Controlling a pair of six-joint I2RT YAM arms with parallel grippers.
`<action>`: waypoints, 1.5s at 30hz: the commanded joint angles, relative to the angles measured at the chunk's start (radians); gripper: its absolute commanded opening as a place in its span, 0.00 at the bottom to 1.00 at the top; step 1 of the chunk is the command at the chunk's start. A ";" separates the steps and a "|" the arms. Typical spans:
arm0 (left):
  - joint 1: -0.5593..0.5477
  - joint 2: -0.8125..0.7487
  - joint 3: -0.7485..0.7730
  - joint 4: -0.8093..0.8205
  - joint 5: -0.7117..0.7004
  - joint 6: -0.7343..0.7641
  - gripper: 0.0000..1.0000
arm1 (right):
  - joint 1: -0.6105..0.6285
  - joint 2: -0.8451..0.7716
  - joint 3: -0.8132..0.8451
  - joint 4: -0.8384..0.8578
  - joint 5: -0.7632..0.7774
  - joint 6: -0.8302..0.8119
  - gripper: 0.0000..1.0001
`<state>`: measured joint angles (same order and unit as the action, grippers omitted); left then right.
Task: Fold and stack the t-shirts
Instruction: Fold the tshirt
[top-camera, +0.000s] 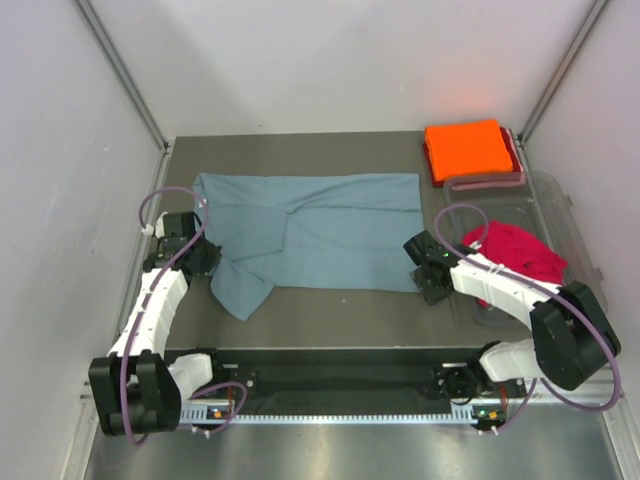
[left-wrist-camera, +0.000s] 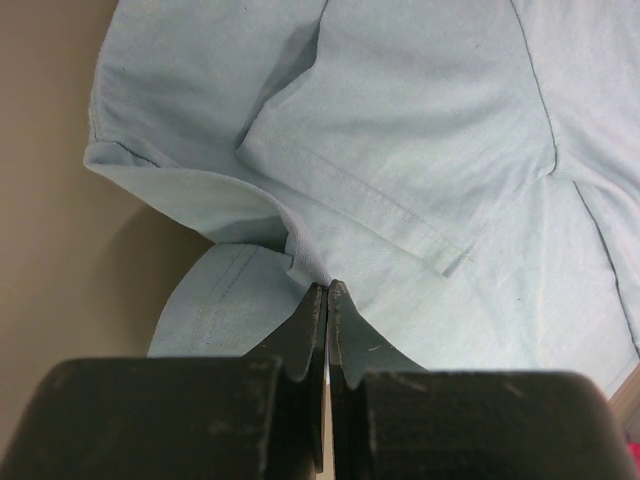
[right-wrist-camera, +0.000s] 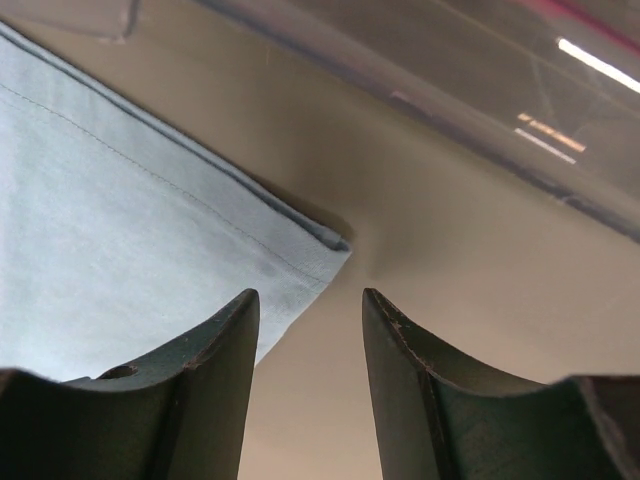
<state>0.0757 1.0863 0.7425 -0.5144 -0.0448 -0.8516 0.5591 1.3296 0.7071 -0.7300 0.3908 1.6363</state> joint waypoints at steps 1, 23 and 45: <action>-0.005 -0.016 0.046 0.040 -0.010 0.009 0.00 | 0.018 0.017 0.000 0.012 0.026 0.028 0.46; -0.004 -0.069 0.074 -0.010 -0.040 0.052 0.00 | 0.045 -0.033 -0.009 0.014 0.157 -0.015 0.00; 0.001 0.264 0.334 0.100 -0.044 0.100 0.00 | -0.080 0.150 0.321 0.273 0.178 -0.658 0.00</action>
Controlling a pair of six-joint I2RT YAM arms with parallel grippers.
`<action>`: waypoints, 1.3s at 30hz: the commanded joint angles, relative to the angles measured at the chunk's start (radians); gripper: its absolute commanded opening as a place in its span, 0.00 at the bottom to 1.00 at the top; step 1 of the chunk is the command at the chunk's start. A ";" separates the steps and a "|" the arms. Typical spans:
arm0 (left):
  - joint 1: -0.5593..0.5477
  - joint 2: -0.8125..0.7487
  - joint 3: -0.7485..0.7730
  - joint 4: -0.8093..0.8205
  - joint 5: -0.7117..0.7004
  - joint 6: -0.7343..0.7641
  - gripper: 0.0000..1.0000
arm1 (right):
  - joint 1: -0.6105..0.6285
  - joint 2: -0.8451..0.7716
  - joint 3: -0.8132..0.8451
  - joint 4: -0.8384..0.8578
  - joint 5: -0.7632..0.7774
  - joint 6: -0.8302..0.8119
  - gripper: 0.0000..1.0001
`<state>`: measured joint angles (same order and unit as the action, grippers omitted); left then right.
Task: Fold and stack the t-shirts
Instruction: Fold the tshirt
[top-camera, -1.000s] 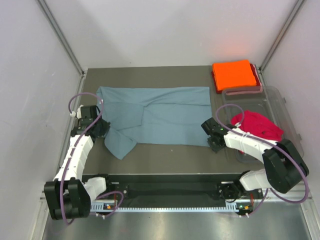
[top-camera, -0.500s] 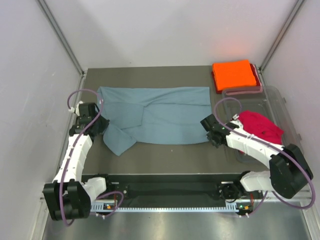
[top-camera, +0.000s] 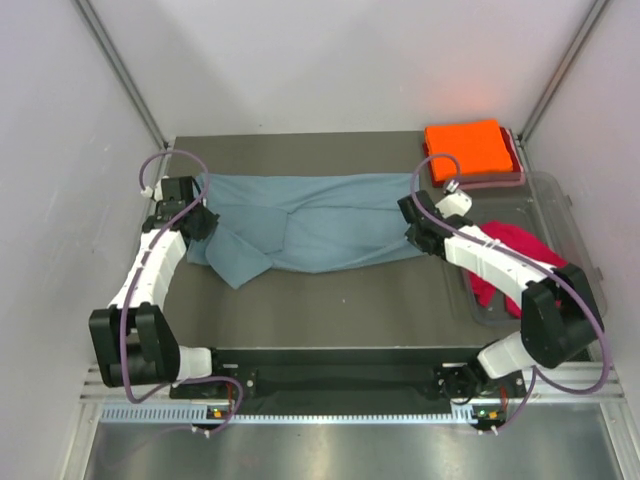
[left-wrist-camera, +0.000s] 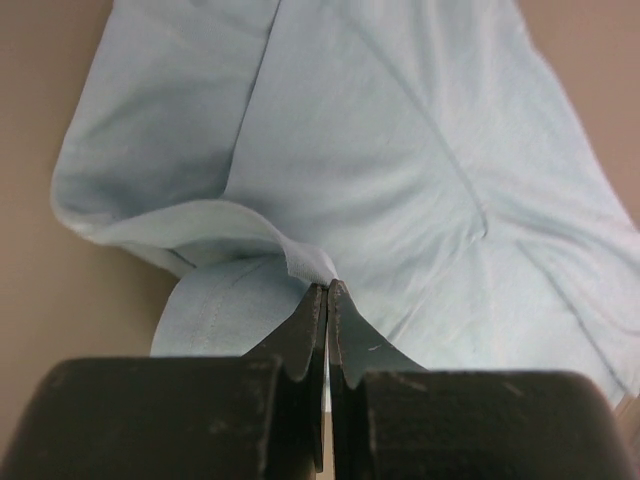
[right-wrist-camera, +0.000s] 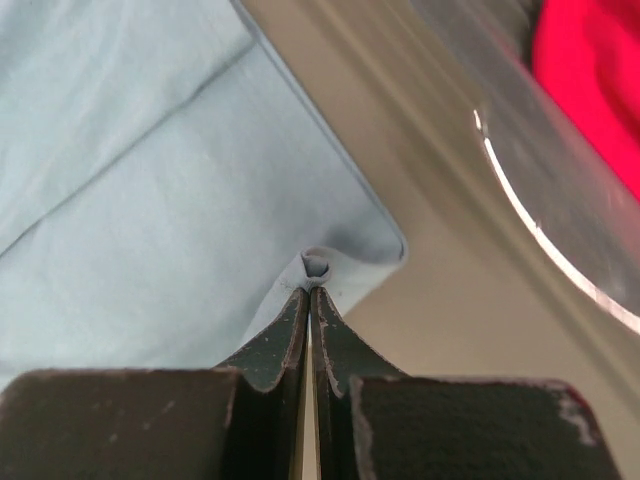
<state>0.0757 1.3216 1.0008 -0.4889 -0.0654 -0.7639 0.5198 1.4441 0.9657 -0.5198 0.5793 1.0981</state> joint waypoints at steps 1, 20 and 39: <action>0.001 0.053 0.088 0.084 -0.024 0.011 0.00 | -0.056 0.045 0.071 0.070 -0.022 -0.136 0.00; 0.009 0.381 0.374 0.138 0.032 0.074 0.00 | -0.142 0.206 0.191 0.138 -0.064 -0.256 0.00; 0.026 0.491 0.472 0.144 -0.042 0.061 0.00 | -0.173 0.266 0.242 0.175 -0.058 -0.270 0.00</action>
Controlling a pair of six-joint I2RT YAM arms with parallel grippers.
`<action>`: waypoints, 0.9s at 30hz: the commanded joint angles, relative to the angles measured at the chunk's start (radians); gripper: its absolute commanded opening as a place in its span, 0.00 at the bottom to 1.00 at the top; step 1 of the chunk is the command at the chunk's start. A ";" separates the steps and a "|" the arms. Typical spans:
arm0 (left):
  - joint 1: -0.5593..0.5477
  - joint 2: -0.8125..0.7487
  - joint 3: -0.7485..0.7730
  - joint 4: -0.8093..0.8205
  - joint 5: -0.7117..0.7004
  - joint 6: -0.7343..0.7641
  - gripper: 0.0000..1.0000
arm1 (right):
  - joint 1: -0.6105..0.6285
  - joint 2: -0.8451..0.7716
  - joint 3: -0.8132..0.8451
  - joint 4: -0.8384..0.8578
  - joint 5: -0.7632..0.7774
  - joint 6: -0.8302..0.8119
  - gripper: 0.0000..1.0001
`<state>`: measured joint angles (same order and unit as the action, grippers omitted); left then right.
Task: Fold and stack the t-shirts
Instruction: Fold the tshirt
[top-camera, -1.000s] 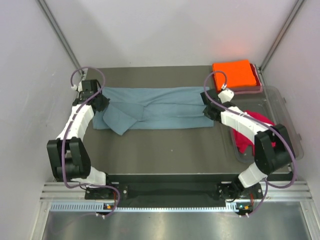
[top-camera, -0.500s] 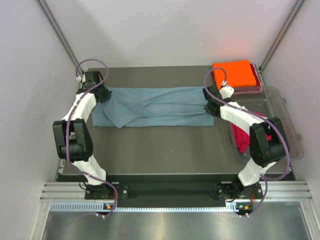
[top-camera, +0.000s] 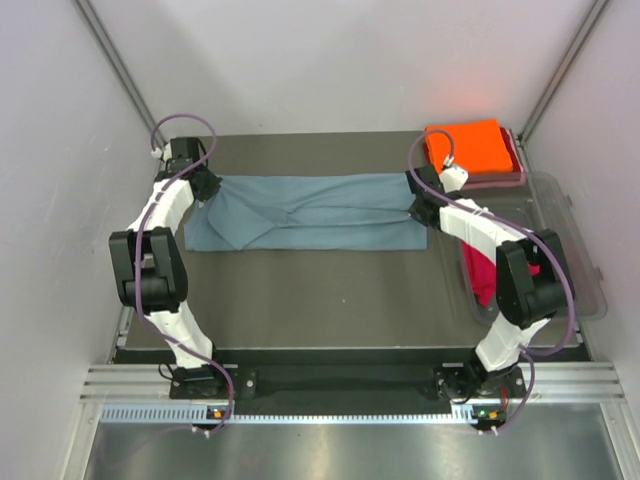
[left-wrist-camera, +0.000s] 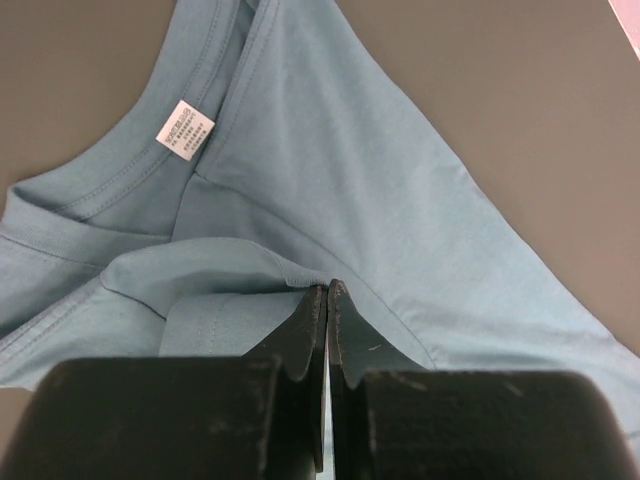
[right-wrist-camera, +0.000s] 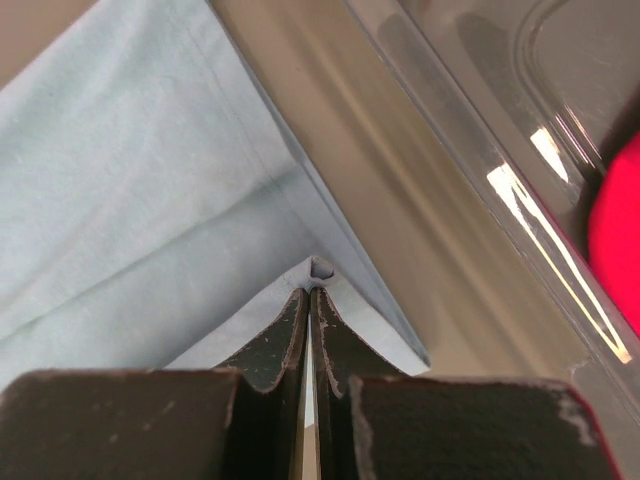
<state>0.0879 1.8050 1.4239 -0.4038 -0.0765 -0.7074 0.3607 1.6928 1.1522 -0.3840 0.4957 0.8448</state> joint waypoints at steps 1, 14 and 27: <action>0.013 0.011 0.052 0.060 -0.031 0.005 0.00 | -0.014 0.022 0.061 0.039 0.024 -0.016 0.00; 0.013 0.120 0.121 0.100 0.006 0.025 0.00 | -0.025 0.108 0.126 0.039 0.032 -0.029 0.00; 0.013 0.188 0.162 0.141 0.009 0.031 0.00 | -0.045 0.165 0.158 0.039 0.032 -0.041 0.00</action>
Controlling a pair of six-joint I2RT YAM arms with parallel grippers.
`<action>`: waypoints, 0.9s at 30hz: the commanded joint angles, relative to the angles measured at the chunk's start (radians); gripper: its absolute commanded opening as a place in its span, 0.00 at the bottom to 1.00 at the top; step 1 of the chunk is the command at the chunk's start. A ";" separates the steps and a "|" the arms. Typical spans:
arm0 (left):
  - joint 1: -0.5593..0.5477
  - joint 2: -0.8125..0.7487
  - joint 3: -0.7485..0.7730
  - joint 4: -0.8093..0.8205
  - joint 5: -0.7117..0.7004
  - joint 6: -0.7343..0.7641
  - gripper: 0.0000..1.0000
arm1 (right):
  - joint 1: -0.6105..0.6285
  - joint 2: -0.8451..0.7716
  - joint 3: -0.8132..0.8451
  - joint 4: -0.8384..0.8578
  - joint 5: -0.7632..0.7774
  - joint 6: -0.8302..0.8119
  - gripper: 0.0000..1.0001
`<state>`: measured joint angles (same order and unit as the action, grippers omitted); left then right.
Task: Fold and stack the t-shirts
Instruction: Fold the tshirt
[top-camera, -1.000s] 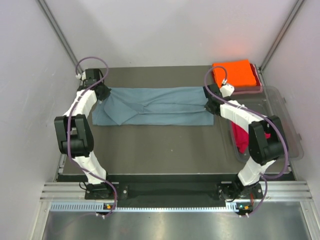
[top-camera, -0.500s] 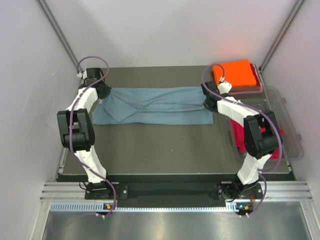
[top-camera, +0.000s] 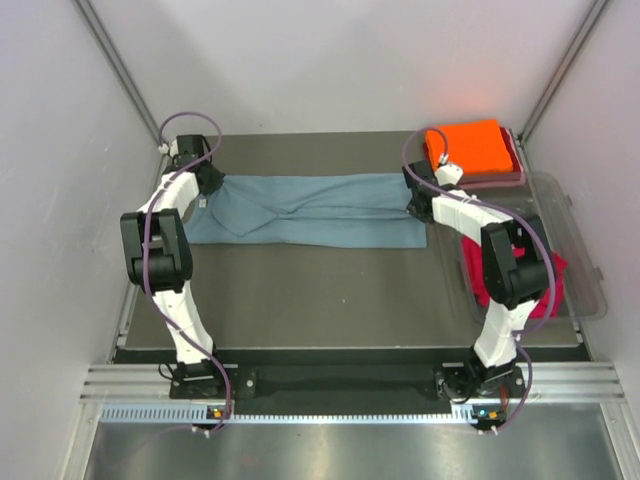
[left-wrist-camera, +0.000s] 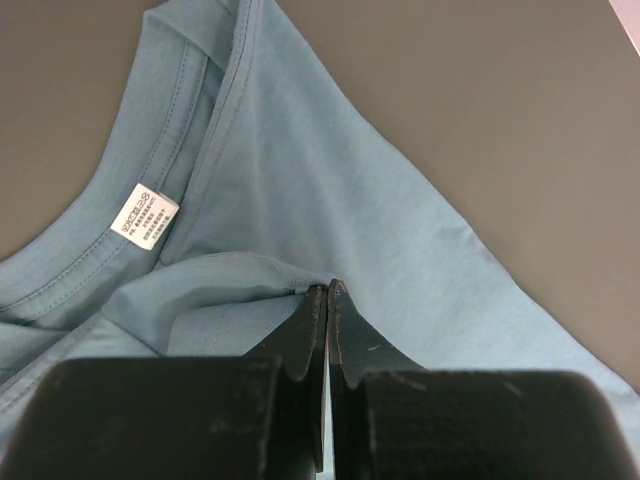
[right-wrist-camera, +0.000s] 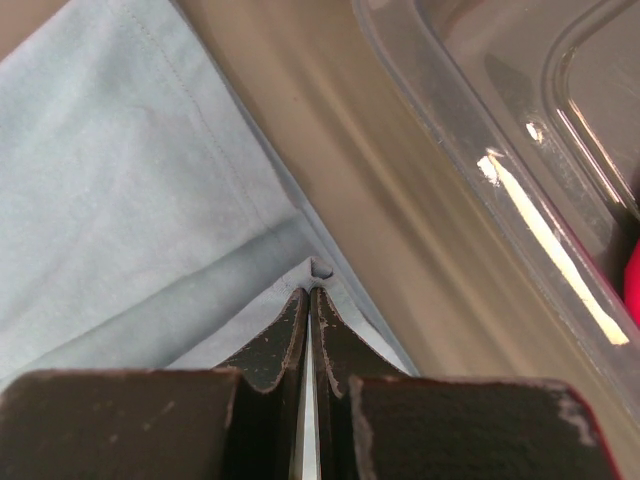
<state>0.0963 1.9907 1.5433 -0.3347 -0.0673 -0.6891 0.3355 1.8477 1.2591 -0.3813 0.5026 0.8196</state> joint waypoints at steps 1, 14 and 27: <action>0.003 0.003 0.043 0.079 -0.002 0.011 0.00 | -0.021 0.011 0.052 0.039 0.021 -0.016 0.00; 0.003 0.065 0.080 0.079 -0.005 0.013 0.00 | -0.043 0.053 0.075 0.059 -0.007 -0.028 0.00; 0.003 0.106 0.161 0.051 -0.001 0.060 0.26 | -0.044 0.058 0.125 0.047 -0.044 -0.048 0.12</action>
<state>0.0963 2.1040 1.6386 -0.3149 -0.0422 -0.6670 0.3050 1.9198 1.3251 -0.3458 0.4496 0.7982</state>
